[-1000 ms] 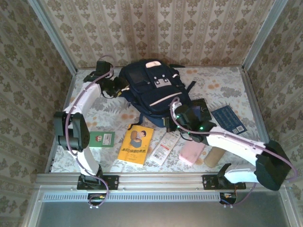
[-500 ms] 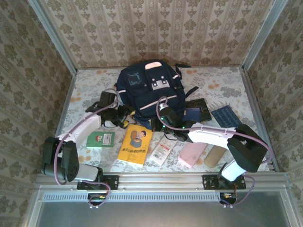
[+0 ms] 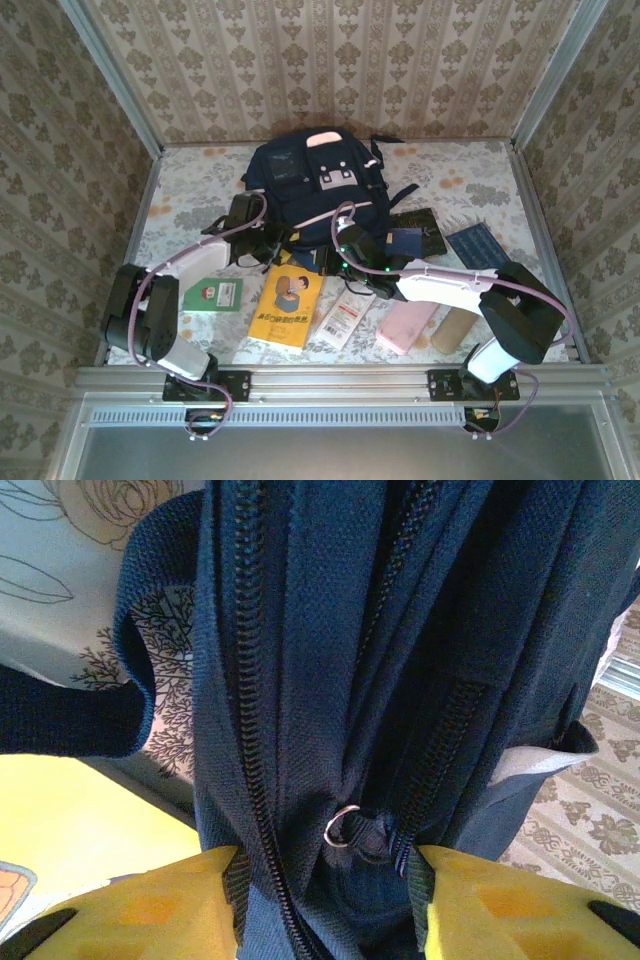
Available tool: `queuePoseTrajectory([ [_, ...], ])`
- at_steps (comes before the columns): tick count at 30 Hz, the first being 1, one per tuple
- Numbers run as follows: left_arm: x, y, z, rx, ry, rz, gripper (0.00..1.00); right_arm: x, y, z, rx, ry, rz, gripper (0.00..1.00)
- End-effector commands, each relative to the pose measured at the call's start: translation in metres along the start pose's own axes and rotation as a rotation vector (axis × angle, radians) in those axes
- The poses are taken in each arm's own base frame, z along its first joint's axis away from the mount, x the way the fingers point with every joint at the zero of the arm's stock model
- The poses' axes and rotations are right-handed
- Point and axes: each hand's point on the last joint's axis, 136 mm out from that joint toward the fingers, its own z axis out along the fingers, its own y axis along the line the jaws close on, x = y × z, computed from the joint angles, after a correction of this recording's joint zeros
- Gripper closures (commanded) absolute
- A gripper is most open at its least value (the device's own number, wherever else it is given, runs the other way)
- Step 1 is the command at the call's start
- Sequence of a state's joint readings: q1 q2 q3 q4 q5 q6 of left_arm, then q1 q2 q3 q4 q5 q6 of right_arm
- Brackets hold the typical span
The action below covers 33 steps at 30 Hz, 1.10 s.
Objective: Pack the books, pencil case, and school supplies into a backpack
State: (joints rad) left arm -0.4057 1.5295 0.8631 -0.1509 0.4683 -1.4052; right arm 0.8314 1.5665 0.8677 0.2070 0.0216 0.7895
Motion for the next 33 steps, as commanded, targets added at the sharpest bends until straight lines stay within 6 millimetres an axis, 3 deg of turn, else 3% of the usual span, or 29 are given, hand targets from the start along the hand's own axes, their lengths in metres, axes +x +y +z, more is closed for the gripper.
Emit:
queuePoseTrajectory([
  [1, -0.002, -0.01, 0.007, 0.031, 0.0, -0.004, 0.56, -0.02, 0.032, -0.003, -0.104, -0.059, 0.004, 1.0],
  [9, -0.005, -0.015, 0.014, -0.01, -0.028, 0.055, 0.74, -0.013, 0.03, 0.002, -0.101, -0.046, -0.009, 1.0],
  [15, -0.009, -0.019, 0.011, -0.017, -0.055, 0.073, 1.0, -0.006, 0.017, 0.006, -0.036, -0.024, -0.055, 1.0],
  [27, -0.03, -0.033, -0.03, -0.015, -0.159, 0.121, 1.0, 0.005, -0.039, -0.009, 0.25, 0.034, -0.234, 1.0],
  [33, -0.027, -0.033, -0.036, -0.015, -0.158, 0.154, 1.0, -0.01, -0.053, -0.02, 0.286, 0.02, -0.232, 1.0],
])
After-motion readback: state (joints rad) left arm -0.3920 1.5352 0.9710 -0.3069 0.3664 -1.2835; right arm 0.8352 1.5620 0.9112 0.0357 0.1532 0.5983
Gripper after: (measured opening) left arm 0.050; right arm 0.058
